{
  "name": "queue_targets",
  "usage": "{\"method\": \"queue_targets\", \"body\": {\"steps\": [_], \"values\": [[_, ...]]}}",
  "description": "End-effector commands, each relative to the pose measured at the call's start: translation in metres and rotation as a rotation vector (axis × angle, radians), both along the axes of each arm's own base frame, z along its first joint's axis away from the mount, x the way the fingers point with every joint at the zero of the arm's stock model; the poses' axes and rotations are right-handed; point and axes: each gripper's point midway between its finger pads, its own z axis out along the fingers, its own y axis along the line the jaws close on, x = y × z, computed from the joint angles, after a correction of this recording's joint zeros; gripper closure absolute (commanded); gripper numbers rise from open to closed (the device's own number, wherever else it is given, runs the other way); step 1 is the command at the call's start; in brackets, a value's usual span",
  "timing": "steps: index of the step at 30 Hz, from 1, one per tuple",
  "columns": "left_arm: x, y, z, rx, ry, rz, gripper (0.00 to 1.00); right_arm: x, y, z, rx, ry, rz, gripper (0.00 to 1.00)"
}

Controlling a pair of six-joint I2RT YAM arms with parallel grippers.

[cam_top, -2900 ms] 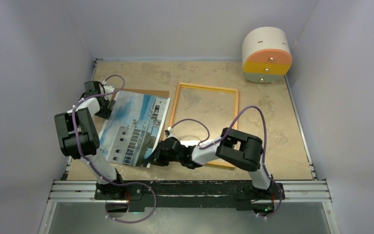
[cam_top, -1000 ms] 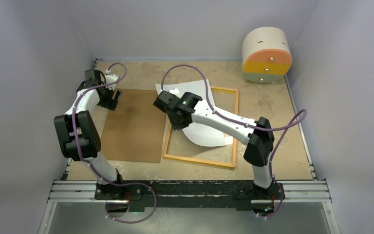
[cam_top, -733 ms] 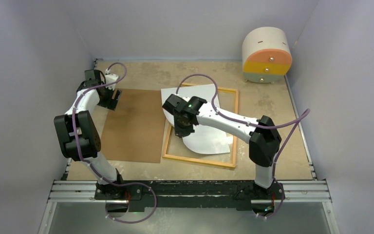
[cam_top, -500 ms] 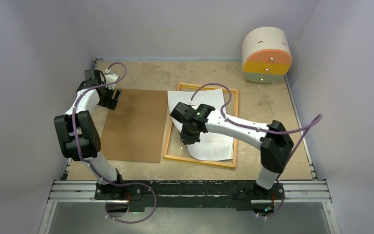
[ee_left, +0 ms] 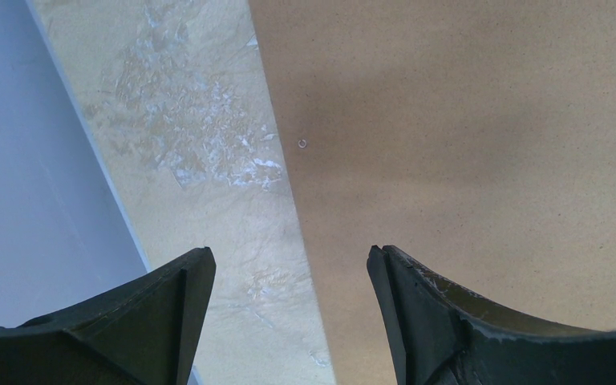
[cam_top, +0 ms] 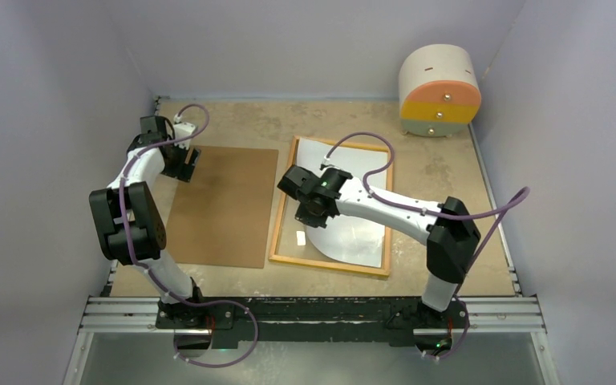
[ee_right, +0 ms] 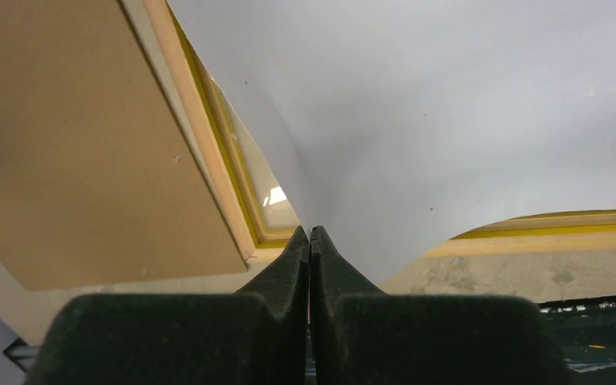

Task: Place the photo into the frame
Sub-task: Turn over the photo from the photo frame.

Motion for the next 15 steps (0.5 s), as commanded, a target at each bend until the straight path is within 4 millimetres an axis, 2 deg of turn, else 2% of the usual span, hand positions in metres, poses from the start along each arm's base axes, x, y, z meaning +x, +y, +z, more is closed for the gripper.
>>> {"method": "queue_targets", "body": {"steps": [1, 11, 15], "values": [[0.005, 0.001, 0.004, 0.005, -0.034, 0.005, 0.24, 0.015, -0.009, 0.005, -0.067, -0.053, -0.075, 1.00], [0.004, 0.003, 0.000, 0.013, -0.027, 0.008, 0.24, 0.015, -0.004, -0.004, -0.093, -0.068, 0.091, 1.00], [0.004, 0.003, 0.001, 0.017, -0.028, 0.008, 0.24, 0.010, -0.011, -0.009, -0.111, -0.065, 0.130, 1.00]]}}
